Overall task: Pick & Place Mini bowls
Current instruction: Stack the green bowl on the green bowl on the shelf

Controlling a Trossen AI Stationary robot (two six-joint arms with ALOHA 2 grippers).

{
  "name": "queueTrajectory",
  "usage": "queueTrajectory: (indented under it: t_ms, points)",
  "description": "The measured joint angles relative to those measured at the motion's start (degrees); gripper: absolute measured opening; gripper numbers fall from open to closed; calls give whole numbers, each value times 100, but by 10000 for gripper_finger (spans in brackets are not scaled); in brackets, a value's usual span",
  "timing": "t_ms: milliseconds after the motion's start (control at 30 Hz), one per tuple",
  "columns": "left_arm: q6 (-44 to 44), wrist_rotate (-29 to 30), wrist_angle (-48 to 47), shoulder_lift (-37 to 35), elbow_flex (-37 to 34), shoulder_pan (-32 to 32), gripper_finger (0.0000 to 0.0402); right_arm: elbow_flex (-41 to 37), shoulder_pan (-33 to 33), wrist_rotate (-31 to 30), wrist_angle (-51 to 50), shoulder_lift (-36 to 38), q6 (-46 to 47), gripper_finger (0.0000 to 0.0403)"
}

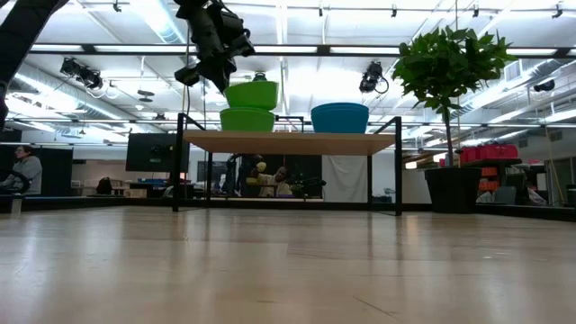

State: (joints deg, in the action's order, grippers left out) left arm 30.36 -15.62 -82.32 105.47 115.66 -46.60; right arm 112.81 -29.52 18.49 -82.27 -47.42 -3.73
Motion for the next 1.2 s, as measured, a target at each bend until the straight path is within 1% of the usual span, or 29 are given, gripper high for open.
queueTrajectory:
  t_ms: [167,967,1200]
  points:
    - [-48,19,-12,0,0,-89,0,0,0,1,0,0,0,23]
    - [-254,101,-75,70,0,-80,0,0,0,2,1,0,0,23]
    - [-259,248,-130,70,0,-87,0,0,1,2,0,0,0,23]
